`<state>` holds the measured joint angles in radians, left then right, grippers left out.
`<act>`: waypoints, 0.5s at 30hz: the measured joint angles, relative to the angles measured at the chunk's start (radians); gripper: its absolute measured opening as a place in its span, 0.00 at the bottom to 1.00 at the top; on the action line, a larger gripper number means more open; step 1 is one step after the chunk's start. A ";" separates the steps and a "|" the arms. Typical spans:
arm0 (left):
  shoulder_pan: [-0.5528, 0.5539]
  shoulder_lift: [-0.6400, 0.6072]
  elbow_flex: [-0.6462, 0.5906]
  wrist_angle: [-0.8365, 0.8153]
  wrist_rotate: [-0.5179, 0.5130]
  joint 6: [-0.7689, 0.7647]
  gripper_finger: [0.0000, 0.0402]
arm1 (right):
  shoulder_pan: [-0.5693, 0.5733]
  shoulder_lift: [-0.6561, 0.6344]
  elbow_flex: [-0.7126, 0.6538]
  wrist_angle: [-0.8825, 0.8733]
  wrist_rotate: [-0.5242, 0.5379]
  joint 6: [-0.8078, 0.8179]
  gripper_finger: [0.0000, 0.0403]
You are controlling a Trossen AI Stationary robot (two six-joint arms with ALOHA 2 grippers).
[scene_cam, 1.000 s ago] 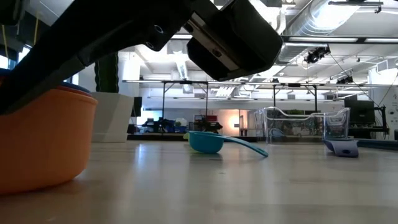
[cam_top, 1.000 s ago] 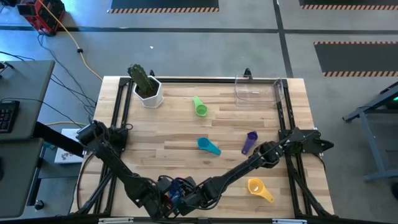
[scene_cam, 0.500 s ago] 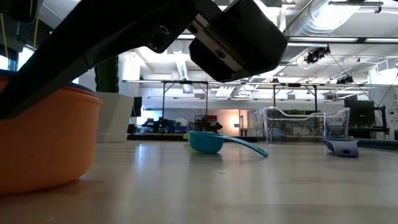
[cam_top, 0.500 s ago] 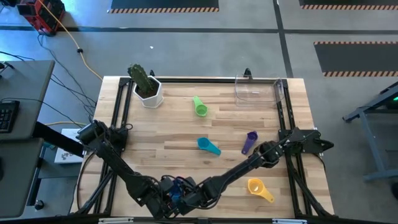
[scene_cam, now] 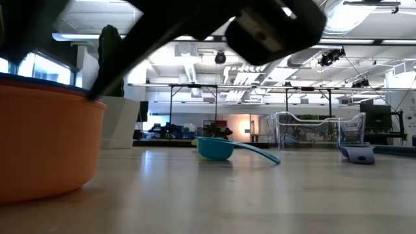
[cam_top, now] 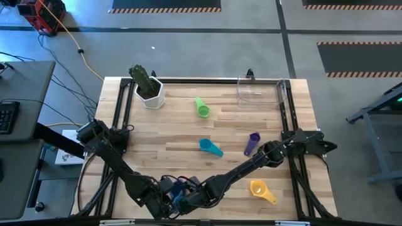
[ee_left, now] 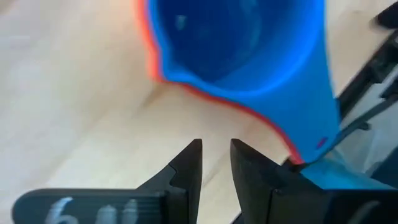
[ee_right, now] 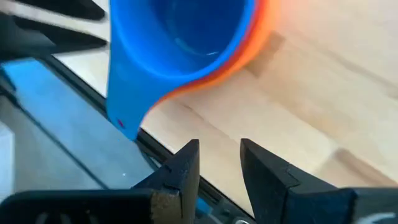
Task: Nest measuring cups in basket
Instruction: Stack the yellow measuring cup on the blue measuring cup
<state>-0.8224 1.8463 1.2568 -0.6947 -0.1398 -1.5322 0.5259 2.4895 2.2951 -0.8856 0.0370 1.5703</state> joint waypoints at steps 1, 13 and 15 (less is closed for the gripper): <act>-0.003 -0.010 0.000 -0.020 0.000 0.000 0.18 | 0.002 -0.006 0.000 -0.012 0.006 0.000 0.27; -0.028 -0.150 0.000 -0.203 -0.033 0.000 0.18 | 0.028 -0.046 0.000 -0.246 0.002 0.027 0.27; -0.032 -0.177 0.000 -0.226 -0.045 0.000 0.18 | 0.036 -0.053 0.000 -0.306 -0.007 0.027 0.27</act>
<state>-0.8539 1.6695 1.2564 -0.9209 -0.1850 -1.5327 0.5620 2.4366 2.2955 -1.1919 0.0296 1.5970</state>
